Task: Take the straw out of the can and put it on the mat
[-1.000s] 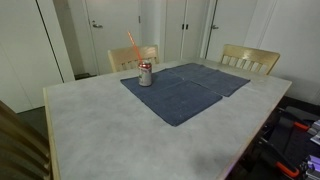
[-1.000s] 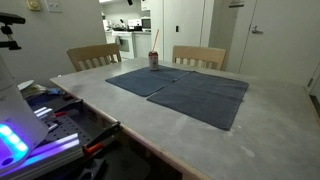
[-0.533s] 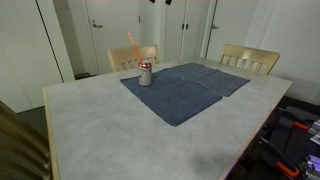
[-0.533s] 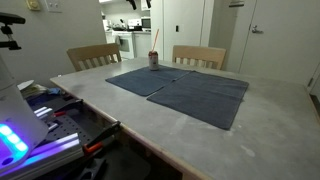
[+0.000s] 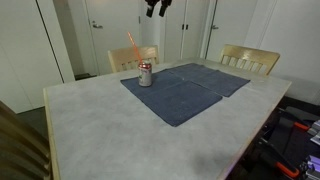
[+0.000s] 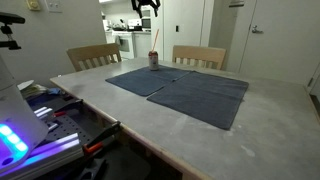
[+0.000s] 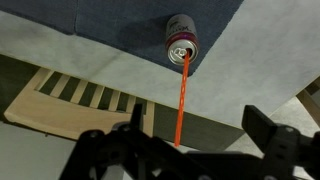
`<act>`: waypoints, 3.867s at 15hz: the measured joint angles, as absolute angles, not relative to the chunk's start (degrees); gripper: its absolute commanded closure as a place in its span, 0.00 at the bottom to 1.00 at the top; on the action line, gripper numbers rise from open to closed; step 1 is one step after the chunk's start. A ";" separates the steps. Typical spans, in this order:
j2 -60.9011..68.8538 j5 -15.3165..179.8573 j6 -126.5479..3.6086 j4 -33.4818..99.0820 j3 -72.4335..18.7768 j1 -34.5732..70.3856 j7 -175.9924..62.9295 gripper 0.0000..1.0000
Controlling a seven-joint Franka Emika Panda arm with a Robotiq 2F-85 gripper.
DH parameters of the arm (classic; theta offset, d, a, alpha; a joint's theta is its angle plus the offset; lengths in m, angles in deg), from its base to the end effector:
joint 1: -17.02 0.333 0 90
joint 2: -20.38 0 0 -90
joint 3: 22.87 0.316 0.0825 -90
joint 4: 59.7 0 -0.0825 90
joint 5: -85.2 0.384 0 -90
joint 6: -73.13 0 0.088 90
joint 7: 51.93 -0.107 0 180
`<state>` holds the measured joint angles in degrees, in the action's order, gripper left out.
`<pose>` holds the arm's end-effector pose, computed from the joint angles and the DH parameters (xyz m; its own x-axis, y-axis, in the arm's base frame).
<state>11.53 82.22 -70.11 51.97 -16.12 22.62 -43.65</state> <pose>0.6113 0.1312 0.4445 0.8494 0.3671 0.3791 0.3643 -0.9277 0.0822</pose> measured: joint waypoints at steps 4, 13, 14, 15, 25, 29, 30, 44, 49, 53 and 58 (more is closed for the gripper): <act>6.67 82.31 -75.23 49.27 -16.14 22.52 -41.84 0.00; -2.70 82.52 -83.69 43.60 -15.53 22.25 -41.19 0.00; -3.69 82.52 -84.15 42.78 -15.42 22.24 -41.19 0.00; -4.69 82.52 -84.47 41.91 -15.28 22.22 -41.19 0.00; -11.99 82.54 -87.50 35.69 -13.59 21.74 -41.17 0.07; -13.72 82.57 -87.79 34.45 -12.54 20.75 -41.17 0.41; -13.96 82.58 -87.80 34.20 -12.34 20.55 -41.17 0.49; -14.87 83.02 -87.80 33.22 -10.27 18.72 -41.05 0.98; -14.87 84.12 -87.80 33.22 -9.80 18.23 -40.62 0.98; -14.87 85.14 -88.53 33.22 -9.55 18.07 -40.51 0.98; -14.78 85.98 -90.83 33.43 -8.68 18.06 -40.51 0.98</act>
